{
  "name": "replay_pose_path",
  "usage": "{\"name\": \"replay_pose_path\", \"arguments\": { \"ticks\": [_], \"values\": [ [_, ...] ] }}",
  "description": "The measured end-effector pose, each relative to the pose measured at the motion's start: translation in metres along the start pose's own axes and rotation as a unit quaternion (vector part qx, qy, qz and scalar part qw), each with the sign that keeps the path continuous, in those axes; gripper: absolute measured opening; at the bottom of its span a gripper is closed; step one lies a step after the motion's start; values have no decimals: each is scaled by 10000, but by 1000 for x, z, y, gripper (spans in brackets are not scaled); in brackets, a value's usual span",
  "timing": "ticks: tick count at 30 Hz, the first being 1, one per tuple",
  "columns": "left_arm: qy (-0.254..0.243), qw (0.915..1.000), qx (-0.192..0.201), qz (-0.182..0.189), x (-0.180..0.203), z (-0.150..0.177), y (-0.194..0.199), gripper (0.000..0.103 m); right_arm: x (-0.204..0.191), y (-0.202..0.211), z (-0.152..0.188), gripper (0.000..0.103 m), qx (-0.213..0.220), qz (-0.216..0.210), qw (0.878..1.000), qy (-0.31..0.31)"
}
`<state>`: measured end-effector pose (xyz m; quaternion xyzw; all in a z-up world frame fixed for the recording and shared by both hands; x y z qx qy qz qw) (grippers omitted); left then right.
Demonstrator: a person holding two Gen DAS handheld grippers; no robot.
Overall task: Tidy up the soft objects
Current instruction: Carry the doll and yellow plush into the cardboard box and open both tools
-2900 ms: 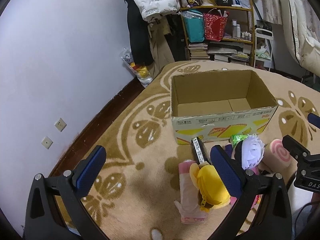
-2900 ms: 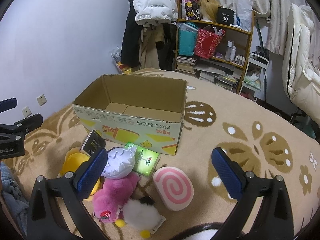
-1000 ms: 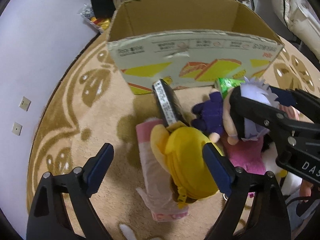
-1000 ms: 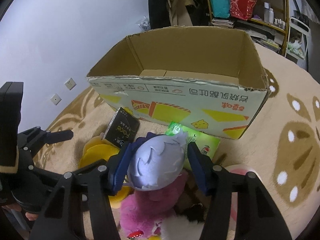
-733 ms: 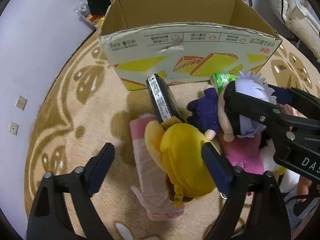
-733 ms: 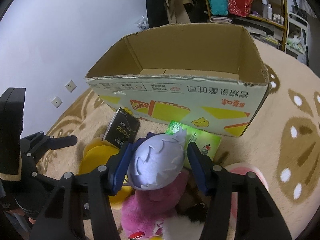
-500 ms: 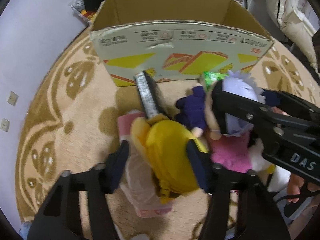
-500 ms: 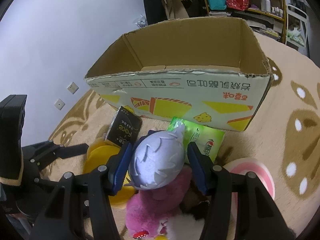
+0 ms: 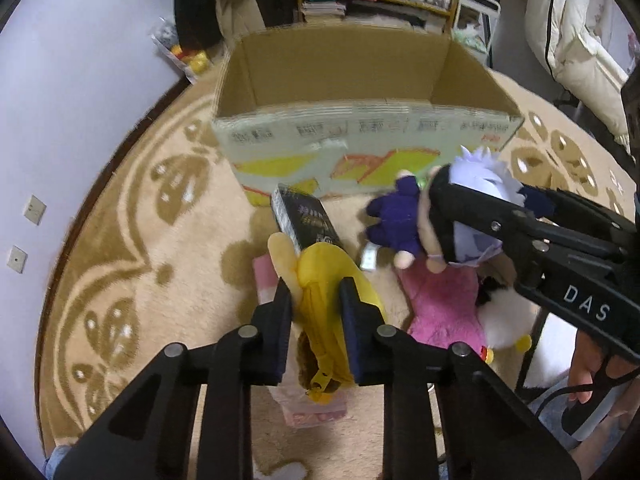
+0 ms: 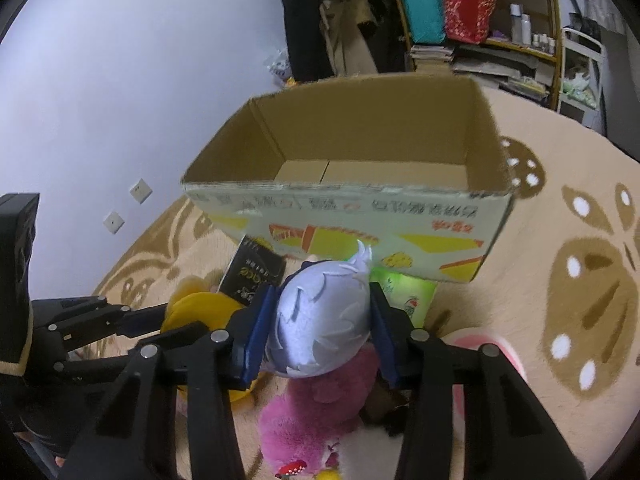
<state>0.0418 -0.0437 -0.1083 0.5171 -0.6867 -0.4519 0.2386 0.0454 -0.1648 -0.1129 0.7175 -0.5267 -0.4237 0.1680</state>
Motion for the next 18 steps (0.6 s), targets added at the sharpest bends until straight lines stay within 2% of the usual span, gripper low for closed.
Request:
{"name": "replay_pose_path", "arguments": {
  "ticks": [3,6,11,18],
  "values": [
    [-38,9991,322,-269,-8,-6,17,21,0,11,-5,49,165,25,9999,-3],
    [-4,9971,676,-336,-14,-15,36,21,0,25,-10,48,453,-82,9989,-8],
    [68,9899,1245,-674,-25,-35,65,21,-9,50,-25,48,877,21,9961,119],
    [218,9801,1729,-953,-42,-64,84,21,-20,79,-43,48,1423,56,9895,242]
  ]
}}
Point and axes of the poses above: each gripper's, at about its wrist camera, not at the fingertips, and y roughly against the way its jaws point, x to its right, z to its underside, the point moved 5 cm from there along -y, roughly the way its jaws point, and after that the axes turned 9 degrees about -z, right-handed, at the moved point
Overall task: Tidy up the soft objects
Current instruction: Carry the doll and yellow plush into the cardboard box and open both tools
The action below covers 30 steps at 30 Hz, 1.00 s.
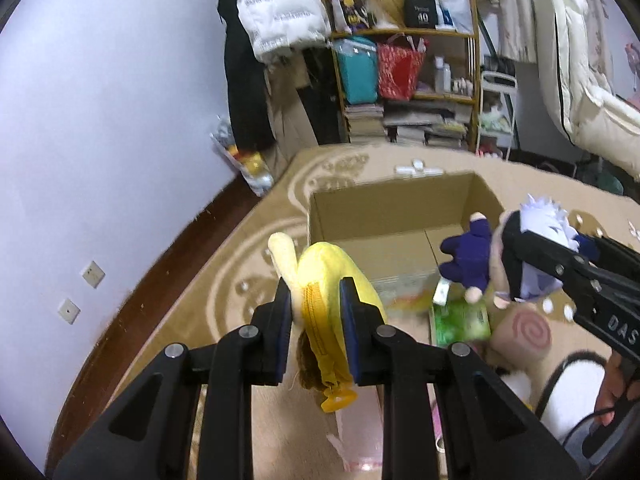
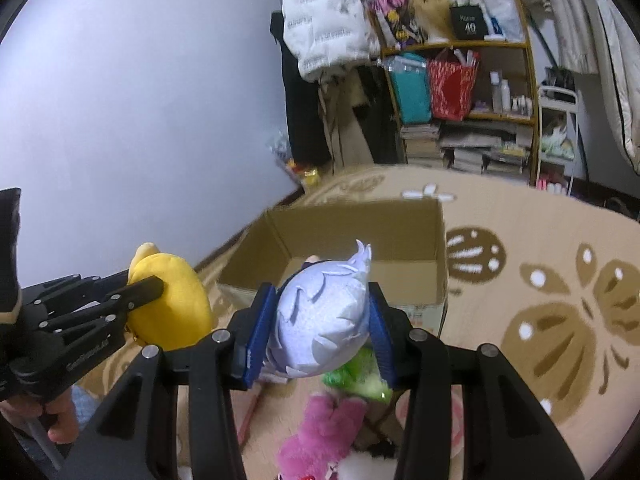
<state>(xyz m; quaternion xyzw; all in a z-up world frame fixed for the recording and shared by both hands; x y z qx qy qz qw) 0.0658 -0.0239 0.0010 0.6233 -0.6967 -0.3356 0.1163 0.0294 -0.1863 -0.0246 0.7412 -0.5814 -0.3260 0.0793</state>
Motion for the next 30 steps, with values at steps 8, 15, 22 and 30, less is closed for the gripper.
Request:
{"name": "replay_pose_path", "arguments": {
  "ticks": [8,15,22,30],
  "values": [
    [123,9978,610,-240,-7,-41,9,21,-7,12,-23,48,364,32,9991,204],
    [164,9968,745,-246,5,-65,-13,22,-7,4,-30,48,367,174,9982,438],
    [-1,9981,600,-165,26,-56,-42,22,8,-15,-34,48,269,260,9983,448],
    [-155,9992,349,-118,41,-44,-74,23,33,-39,-26,49,18,344,9990,300]
  ]
}}
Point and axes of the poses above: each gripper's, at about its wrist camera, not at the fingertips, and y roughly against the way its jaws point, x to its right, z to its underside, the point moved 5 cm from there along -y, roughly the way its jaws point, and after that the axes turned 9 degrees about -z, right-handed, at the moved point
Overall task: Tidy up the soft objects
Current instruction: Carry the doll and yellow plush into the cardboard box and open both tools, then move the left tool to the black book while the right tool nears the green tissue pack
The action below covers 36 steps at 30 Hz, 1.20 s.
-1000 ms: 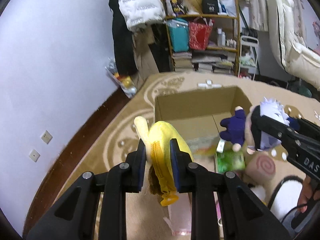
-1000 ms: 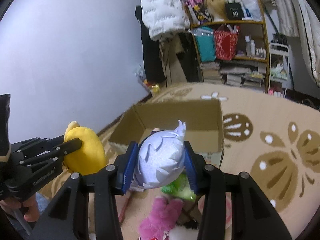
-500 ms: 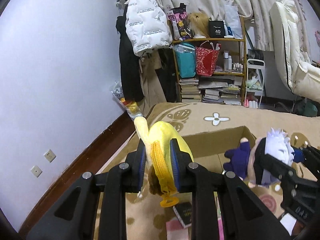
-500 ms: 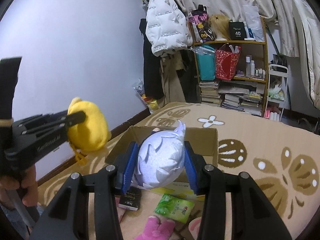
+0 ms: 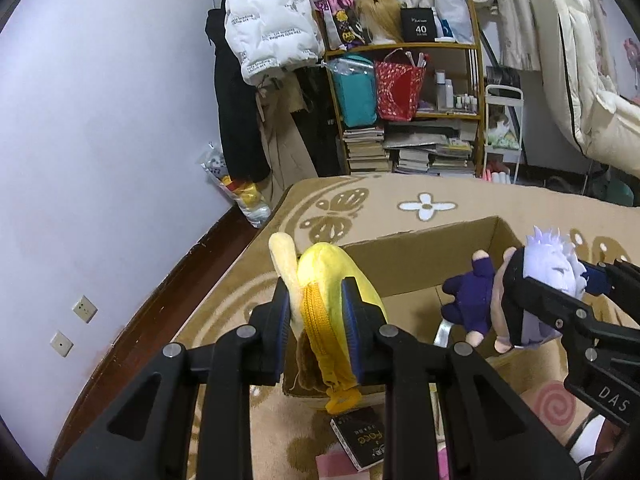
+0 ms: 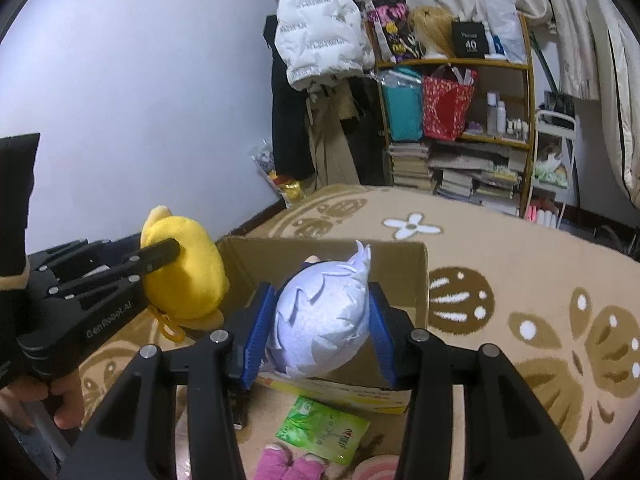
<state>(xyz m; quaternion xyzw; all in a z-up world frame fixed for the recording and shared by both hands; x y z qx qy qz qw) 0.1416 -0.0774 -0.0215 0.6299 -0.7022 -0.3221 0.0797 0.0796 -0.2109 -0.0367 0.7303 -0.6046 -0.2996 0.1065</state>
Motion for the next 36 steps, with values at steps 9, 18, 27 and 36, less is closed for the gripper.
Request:
{"name": "replay_pose_path", "arguments": {
  "ticks": [9,18,27,36],
  "values": [
    [198,9993,-156,279,0,6,-20,29,13,-16,12,52,-232,47,9996,-127],
    [282,9996,57,64,-10,1,-15,75,12,-19,10,64,-246,102,9996,-92],
    [367,9990,107,-211,-21,-2,-4,102,11,-5,5,96,-71,91,9998,-171],
    [568,9979,11,-311,-39,8,9,102,13,10,8,103,-17,161,9992,-354]
  ]
}}
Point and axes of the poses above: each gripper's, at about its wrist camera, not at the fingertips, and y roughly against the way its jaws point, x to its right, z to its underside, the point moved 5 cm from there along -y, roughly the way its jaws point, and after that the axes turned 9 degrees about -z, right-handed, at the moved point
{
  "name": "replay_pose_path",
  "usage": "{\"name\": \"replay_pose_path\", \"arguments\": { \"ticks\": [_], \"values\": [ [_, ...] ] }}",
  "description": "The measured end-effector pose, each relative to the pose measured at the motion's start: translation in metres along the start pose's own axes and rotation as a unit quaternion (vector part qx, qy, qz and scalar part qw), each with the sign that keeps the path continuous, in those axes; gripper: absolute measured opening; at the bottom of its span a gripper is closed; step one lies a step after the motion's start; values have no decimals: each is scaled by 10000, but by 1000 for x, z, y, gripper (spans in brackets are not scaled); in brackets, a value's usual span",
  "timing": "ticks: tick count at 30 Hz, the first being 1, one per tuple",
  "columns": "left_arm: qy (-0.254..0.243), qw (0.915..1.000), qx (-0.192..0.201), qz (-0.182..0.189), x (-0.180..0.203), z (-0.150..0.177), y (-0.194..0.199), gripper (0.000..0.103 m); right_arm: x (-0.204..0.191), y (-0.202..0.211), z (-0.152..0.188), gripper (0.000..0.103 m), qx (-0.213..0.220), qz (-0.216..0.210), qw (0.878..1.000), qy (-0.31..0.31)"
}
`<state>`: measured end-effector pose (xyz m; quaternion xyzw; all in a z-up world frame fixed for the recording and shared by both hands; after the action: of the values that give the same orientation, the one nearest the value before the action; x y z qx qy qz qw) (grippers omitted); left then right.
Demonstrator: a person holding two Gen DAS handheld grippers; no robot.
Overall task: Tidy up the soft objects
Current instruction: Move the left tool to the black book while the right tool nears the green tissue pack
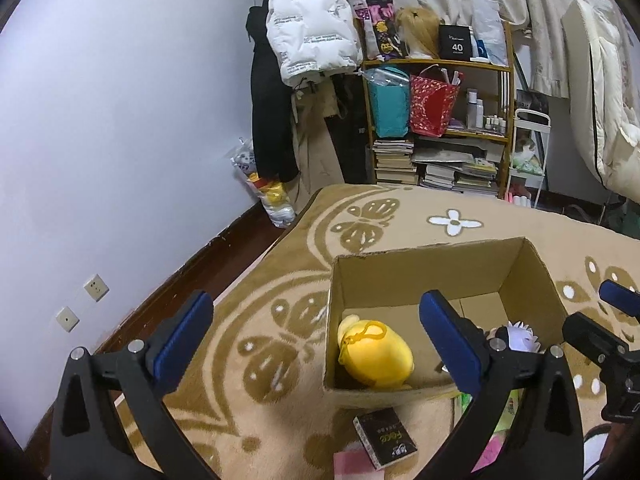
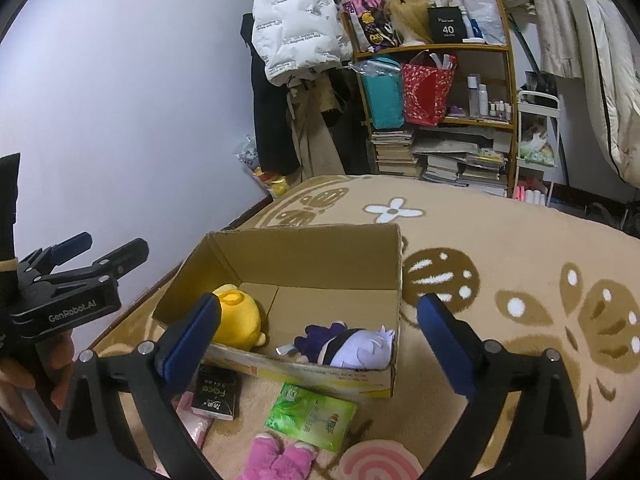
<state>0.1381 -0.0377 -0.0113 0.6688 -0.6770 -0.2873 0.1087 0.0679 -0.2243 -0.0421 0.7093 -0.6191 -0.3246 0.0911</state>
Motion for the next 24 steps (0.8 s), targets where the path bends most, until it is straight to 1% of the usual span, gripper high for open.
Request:
{"name": "replay_pose_path", "arguments": {
  "ticks": [4,10,18,22,24],
  "values": [
    [127,9998,-142,26,-9,10,4,102,-4,4,7,103,-66,12,10000,-14],
    [135,9992,-370,74,-17,24,9,102,-12,8,18,103,-211,22,9998,9],
    [150,9971,-736,131,-22,45,9,102,-13,12,34,103,-349,81,9993,-43],
    [38,9962,-861,135,-19,52,7,102,-13,7,38,103,-434,71,9990,-1],
    [74,9954,-936,196,-19,55,5,102,-13,3,42,103,-515,64,9987,-5]
  ]
}}
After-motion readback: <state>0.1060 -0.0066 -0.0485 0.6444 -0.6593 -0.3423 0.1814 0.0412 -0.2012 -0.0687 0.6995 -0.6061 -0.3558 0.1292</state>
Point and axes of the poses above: each gripper's, at about its wrist camera, not at the fingertips, and y roughly against the way its jaws point, x to its right, z to its underside, the point moved 5 cm from there along -y, roughly the way its jaws point, and after that the axes turned 9 degrees about -z, right-handed, at the moved point
